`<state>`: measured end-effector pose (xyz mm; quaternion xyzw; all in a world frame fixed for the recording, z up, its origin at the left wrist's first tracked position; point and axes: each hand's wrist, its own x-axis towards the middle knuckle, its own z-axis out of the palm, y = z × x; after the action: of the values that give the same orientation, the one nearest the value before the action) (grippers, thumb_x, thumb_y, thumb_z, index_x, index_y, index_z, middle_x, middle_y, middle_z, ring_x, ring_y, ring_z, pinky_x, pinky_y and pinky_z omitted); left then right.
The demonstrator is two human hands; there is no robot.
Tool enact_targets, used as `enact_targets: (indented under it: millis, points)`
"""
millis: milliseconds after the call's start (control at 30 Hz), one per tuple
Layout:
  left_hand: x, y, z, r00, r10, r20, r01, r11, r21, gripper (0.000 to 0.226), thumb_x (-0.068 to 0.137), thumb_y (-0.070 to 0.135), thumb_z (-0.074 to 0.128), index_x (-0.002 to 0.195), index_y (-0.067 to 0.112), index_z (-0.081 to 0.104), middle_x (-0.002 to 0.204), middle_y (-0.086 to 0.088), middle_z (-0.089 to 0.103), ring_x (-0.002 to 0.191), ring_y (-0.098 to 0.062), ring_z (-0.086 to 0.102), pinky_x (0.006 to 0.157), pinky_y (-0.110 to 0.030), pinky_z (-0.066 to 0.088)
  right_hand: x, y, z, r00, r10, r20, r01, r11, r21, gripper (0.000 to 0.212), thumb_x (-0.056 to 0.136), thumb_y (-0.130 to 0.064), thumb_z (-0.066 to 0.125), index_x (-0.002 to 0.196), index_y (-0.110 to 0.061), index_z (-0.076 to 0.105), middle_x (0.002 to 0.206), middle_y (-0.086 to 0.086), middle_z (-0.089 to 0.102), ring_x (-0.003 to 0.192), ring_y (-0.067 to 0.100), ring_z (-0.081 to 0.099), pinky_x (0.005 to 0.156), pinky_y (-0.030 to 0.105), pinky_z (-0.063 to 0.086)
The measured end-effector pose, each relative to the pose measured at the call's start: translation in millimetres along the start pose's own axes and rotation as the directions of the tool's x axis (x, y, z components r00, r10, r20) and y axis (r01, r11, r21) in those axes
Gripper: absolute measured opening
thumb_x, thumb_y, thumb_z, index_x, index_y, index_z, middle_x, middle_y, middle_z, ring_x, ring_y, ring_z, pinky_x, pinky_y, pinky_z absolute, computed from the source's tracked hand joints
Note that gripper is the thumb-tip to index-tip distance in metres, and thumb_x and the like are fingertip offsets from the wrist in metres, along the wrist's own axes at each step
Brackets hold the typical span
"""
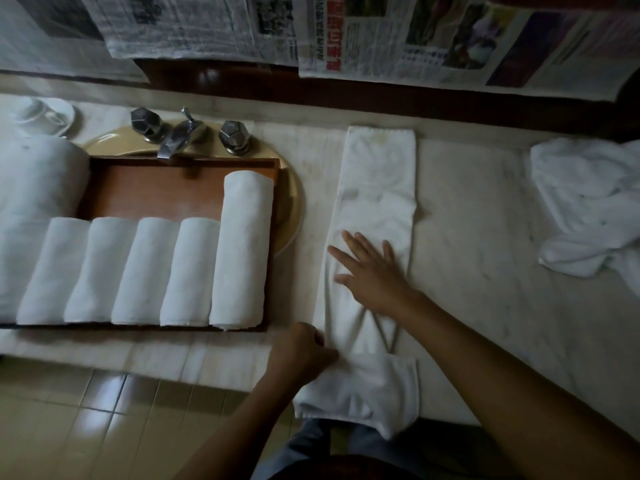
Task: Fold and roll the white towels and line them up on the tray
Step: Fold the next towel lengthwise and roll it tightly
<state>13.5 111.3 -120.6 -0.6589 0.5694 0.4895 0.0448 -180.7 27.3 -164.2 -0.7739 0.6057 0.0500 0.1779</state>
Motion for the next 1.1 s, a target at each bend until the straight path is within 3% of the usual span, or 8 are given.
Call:
enact_targets:
  millis: [200, 367, 533, 667, 833, 933, 1000, 1100]
  points:
    - [-28.4, -12.1, -4.6, 0.973, 0.095, 0.211, 0.006, 0.9, -0.435, 0.023, 0.089, 0.001, 0.074, 0.071, 0.009, 0.062, 0.071, -0.009, 0.068, 0.071, -0.018, 0.068, 0.072, -0.032, 0.06, 3.3, 3.6, -2.1, 1.0, -0.013, 0.005, 0.013, 1.0, -0.027, 0.064, 0.105, -0.054, 0.041, 0.161, -0.043, 0.014, 0.173, -0.006, -0.005, 0.159, 0.016, -0.006, 0.123, 0.063, 0.008]
    - [-29.9, -48.6, 3.1, 0.986, 0.105, -0.132, -0.102, 0.994, 0.029, 0.006, 0.088, 0.017, 0.073, 0.082, 0.017, 0.07, 0.075, 0.006, 0.067, 0.065, -0.005, 0.06, 0.056, -0.018, 0.046, 2.2, 1.6, -5.7, 0.999, -0.026, 0.025, 0.027, 0.999, -0.031, 0.064, 0.106, -0.05, 0.042, 0.162, -0.042, 0.013, 0.173, -0.005, -0.007, 0.159, 0.018, -0.007, 0.123, 0.062, 0.006]
    - [-32.8, -49.6, 16.4, 0.961, 0.032, -0.274, -0.039, 0.999, -0.02, 0.01, 0.086, 0.02, 0.079, 0.09, 0.023, 0.07, 0.084, 0.007, 0.067, 0.077, -0.009, 0.064, 0.061, -0.017, 0.046, -14.8, -11.7, -12.6, 1.0, 0.009, -0.018, -0.008, 0.999, 0.044, 0.063, 0.106, -0.04, 0.048, 0.162, -0.033, 0.021, 0.172, 0.006, 0.009, 0.158, 0.031, 0.004, 0.124, 0.06, 0.009]
    - [-32.3, -49.3, 20.8, 0.948, 0.015, -0.317, -0.022, 1.0, -0.018, 0.012, 0.085, 0.024, 0.082, 0.092, 0.022, 0.073, 0.087, 0.005, 0.07, 0.082, -0.015, 0.068, 0.079, -0.034, 0.06, -92.0, -30.5, -7.4, 0.942, 0.103, -0.32, -0.019, 0.967, 0.255, 0.046, 0.094, -0.039, 0.065, 0.135, -0.019, 0.061, 0.131, 0.009, 0.059, 0.123, 0.034, 0.053, 0.1, 0.045, 0.045]
    - [-35.4, -46.5, 18.1, 0.944, 0.017, -0.328, -0.021, 1.0, -0.009, 0.013, 0.083, 0.026, 0.085, 0.088, 0.018, 0.076, 0.083, 0.002, 0.071, 0.081, -0.016, 0.068, 0.081, -0.034, 0.058, -185.6, -41.8, 15.7, 0.993, 0.109, -0.033, -0.105, 0.988, 0.113, 0.036, 0.084, -0.061, 0.067, 0.103, -0.031, 0.062, 0.114, -0.005, 0.051, 0.111, 0.021, 0.046, 0.092, 0.04, 0.042]
    - [-38.5, -44.3, 14.3, 0.949, -0.004, -0.314, -0.012, 0.999, -0.048, 0.013, 0.081, 0.022, 0.087, 0.083, 0.016, 0.076, 0.076, 0.001, 0.072, 0.073, -0.015, 0.07, 0.078, -0.032, 0.06, -205.0, -49.9, 28.9, 0.99, 0.041, -0.136, -0.021, 0.989, 0.147, 0.019, 0.087, -0.039, 0.065, 0.085, -0.029, 0.049, 0.098, -0.007, 0.051, 0.097, 0.022, 0.053, 0.08, 0.038, 0.044]
    - [-40.5, -43.0, 13.4, 0.952, -0.006, -0.305, -0.009, 0.999, -0.047, 0.012, 0.081, 0.021, 0.087, 0.082, 0.015, 0.077, 0.074, 0.0, 0.073, 0.07, -0.014, 0.071, 0.076, -0.032, 0.061, -217.0, -57.2, 36.3, 0.985, 0.026, -0.171, 0.02, 0.965, 0.263, 0.022, 0.087, -0.032, 0.068, 0.089, -0.029, 0.046, 0.098, -0.008, 0.051, 0.094, 0.021, 0.052, 0.077, 0.039, 0.046]
    - [-42.0, -42.2, 11.8, 0.958, 0.005, -0.286, -0.023, 0.998, -0.059, 0.011, 0.082, 0.017, 0.087, 0.081, 0.013, 0.077, 0.071, -0.001, 0.073, 0.061, -0.009, 0.071, 0.064, -0.024, 0.06, -227.9, -62.7, 51.4, 0.995, 0.063, -0.073, -0.038, 0.953, 0.299, 0.044, 0.086, -0.038, 0.071, 0.124, -0.03, 0.05, 0.125, -0.006, 0.05, 0.109, 0.019, 0.049, 0.09, 0.04, 0.046]
